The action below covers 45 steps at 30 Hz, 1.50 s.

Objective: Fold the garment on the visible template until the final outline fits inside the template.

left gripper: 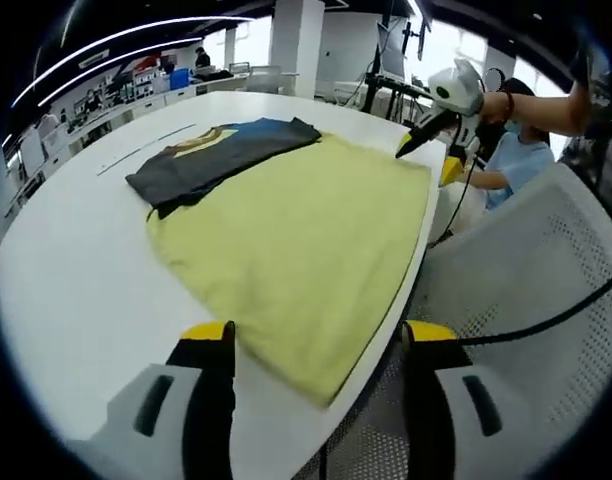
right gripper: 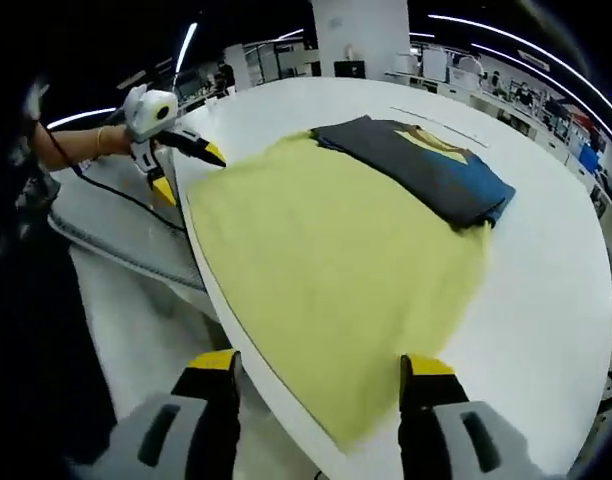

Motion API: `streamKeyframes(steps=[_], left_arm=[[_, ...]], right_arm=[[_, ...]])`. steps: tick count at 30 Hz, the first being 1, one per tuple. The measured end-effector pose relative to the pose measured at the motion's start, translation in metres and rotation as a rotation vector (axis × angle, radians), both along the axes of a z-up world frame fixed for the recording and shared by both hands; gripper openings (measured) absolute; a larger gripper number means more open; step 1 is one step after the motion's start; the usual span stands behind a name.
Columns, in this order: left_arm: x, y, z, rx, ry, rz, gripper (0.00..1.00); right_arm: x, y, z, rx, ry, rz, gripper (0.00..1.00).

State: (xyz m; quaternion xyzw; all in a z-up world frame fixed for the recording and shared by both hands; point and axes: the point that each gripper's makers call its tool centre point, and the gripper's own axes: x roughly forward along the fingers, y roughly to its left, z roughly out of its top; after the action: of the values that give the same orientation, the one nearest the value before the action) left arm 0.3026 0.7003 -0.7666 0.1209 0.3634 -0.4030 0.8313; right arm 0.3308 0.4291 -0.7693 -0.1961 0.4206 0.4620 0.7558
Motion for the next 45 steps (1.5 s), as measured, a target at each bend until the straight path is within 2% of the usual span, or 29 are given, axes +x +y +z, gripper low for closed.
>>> streamKeyframes(steps=[4,11,15,19,27,30,31,32,36,41,45], left_arm=[[0.0,0.0,-0.004,0.016,0.002,-0.008,0.61],[0.004,0.006,-0.007,0.077,-0.042,-0.024,0.53],[0.004,0.008,-0.007,0.081,-0.055,-0.034,0.51],[0.003,0.008,-0.008,0.112,-0.063,-0.073,0.51],[0.004,0.01,-0.009,0.122,-0.051,-0.097,0.47],[0.007,0.011,-0.009,0.12,-0.049,-0.08,0.43],[0.008,0.011,-0.009,0.118,-0.054,-0.074,0.4],[0.009,0.011,-0.008,0.118,-0.055,-0.067,0.36],[0.011,0.01,-0.007,0.108,-0.051,-0.051,0.13],[0.013,0.011,-0.006,0.085,-0.048,-0.031,0.11],[0.014,0.012,-0.006,0.075,-0.044,-0.022,0.07]], right_arm=[[0.001,-0.004,-0.006,-0.038,-0.011,0.023,0.55],[0.004,-0.011,-0.01,-0.136,-0.068,0.088,0.5],[0.004,-0.011,-0.01,-0.12,-0.059,0.076,0.49],[0.002,-0.016,-0.01,-0.13,-0.051,0.094,0.48],[0.006,-0.019,-0.009,-0.124,-0.055,0.082,0.41],[0.008,-0.02,-0.008,-0.119,-0.058,0.071,0.33],[0.006,-0.019,-0.008,-0.108,-0.041,0.059,0.29],[0.01,-0.02,-0.008,-0.115,-0.061,0.061,0.26],[0.011,-0.02,-0.008,-0.11,-0.061,0.044,0.22],[0.017,-0.021,-0.009,-0.114,-0.076,0.022,0.07],[0.02,-0.021,-0.008,-0.115,-0.075,0.011,0.04]])
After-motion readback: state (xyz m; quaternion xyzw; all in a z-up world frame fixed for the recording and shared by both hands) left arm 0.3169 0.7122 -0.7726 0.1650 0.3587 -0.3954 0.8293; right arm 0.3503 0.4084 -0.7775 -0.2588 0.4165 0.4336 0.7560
